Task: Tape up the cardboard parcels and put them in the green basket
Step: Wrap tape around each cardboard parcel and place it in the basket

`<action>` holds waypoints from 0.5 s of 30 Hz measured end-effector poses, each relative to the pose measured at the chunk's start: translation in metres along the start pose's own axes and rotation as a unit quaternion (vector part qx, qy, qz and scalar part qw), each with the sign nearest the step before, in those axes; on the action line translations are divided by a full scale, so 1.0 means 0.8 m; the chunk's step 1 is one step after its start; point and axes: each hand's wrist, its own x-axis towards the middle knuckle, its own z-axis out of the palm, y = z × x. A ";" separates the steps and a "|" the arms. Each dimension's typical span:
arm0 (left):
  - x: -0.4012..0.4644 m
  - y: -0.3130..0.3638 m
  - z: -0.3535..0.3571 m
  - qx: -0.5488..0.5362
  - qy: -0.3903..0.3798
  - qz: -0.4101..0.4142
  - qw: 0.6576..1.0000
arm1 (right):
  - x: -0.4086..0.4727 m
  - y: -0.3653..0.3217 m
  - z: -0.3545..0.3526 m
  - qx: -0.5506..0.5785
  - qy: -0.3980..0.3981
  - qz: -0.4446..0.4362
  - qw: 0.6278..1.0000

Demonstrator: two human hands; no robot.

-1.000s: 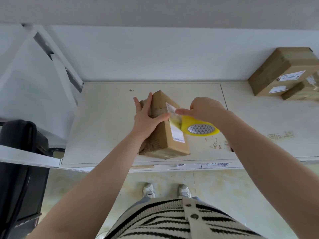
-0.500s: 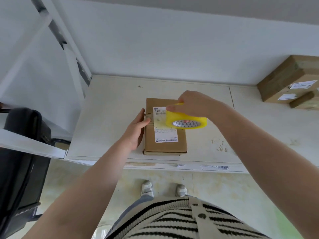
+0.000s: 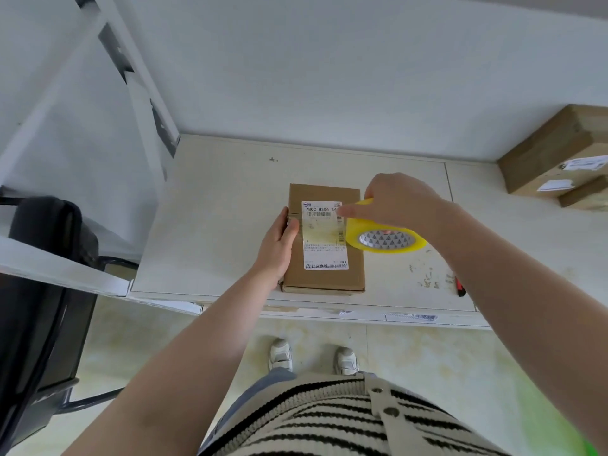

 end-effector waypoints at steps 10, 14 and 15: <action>0.007 -0.008 0.000 0.068 0.020 0.022 0.997 | -0.007 0.054 0.012 -0.014 -0.019 0.051 0.998; 0.010 -0.009 0.001 0.100 0.006 0.014 0.995 | -0.002 0.072 0.049 0.059 -0.055 0.078 0.994; 0.010 -0.009 0.000 0.113 0.004 0.014 0.994 | 0.001 0.073 0.057 0.069 -0.056 0.083 0.993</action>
